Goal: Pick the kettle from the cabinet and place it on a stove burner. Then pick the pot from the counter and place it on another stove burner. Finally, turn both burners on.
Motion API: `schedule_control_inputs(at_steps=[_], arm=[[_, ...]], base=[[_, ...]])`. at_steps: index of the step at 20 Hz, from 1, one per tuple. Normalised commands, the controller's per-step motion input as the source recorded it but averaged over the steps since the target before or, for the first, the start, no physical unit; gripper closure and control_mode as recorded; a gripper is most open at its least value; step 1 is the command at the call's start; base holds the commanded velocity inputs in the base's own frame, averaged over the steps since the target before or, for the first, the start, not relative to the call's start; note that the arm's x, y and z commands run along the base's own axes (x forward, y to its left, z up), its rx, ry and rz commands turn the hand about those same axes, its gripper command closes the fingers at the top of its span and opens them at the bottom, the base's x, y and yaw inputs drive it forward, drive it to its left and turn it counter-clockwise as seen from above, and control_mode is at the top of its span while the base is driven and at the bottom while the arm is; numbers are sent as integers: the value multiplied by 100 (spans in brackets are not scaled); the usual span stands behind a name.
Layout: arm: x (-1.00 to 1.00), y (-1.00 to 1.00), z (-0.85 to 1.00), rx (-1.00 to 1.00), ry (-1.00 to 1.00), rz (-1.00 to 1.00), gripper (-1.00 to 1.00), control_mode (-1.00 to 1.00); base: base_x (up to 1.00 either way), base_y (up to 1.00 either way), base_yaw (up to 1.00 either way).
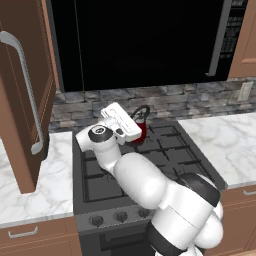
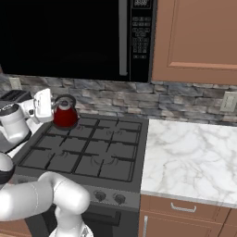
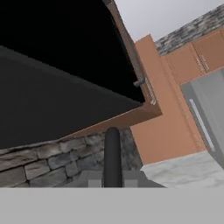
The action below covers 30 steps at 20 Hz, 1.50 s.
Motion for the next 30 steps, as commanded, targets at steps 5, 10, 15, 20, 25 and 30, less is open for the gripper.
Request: schedule_control_inputs(at_steps=[5, 10, 15, 20, 25, 30], arm=[[27, 0, -21, 0, -2, -1, 100, -100], [27, 2, -19, 0, -3, -1, 100, -100], [24, 6, -22, 0, -2, 0, 100, -100], [19, 12, -23, 0, -4, 0, 100, -100], [21, 14, -24, 0, -5, 0, 100, -100], [20, 12, -29, 0, -9, 0, 100, -100]], base=[[0, 0, 0], [0, 0, 0], [0, 0, 0], [0, 0, 0], [0, 0, 0], [0, 0, 0]])
